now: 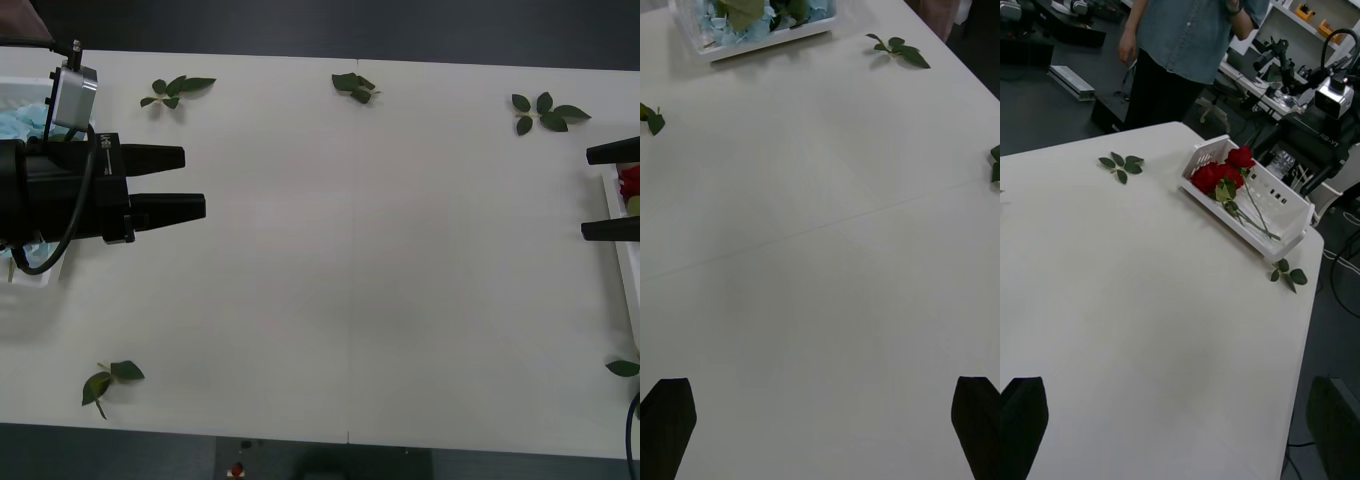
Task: Put the red flowers into the right box and the blue flowers into the left box
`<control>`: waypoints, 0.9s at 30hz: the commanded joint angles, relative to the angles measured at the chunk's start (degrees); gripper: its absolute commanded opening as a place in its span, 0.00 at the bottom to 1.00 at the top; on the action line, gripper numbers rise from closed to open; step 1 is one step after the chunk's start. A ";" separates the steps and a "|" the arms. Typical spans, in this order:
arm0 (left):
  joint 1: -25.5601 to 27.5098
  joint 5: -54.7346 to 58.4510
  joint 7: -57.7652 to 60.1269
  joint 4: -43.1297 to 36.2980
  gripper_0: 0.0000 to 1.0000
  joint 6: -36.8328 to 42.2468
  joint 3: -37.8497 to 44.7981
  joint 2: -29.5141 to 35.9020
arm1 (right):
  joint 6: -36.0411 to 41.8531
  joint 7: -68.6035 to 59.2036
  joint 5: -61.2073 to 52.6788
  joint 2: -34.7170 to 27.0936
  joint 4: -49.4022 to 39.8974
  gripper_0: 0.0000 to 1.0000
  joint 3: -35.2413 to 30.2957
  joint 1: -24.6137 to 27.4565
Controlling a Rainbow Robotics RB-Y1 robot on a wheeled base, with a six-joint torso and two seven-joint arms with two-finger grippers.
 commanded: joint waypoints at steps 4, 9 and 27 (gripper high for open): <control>-0.02 -1.44 -7.19 -0.91 1.00 -4.62 -7.56 0.03 | -0.29 0.69 0.02 -1.16 -1.72 1.00 -0.29 -0.28; -0.02 -0.38 -7.72 -1.00 1.00 -8.84 -10.90 3.28 | -0.29 0.69 0.02 -1.16 -1.72 1.00 -0.29 -0.28; -0.28 11.22 -8.95 -3.81 1.00 -22.28 -22.24 20.95 | -0.29 0.69 0.02 -1.16 -1.72 1.00 -0.29 -0.28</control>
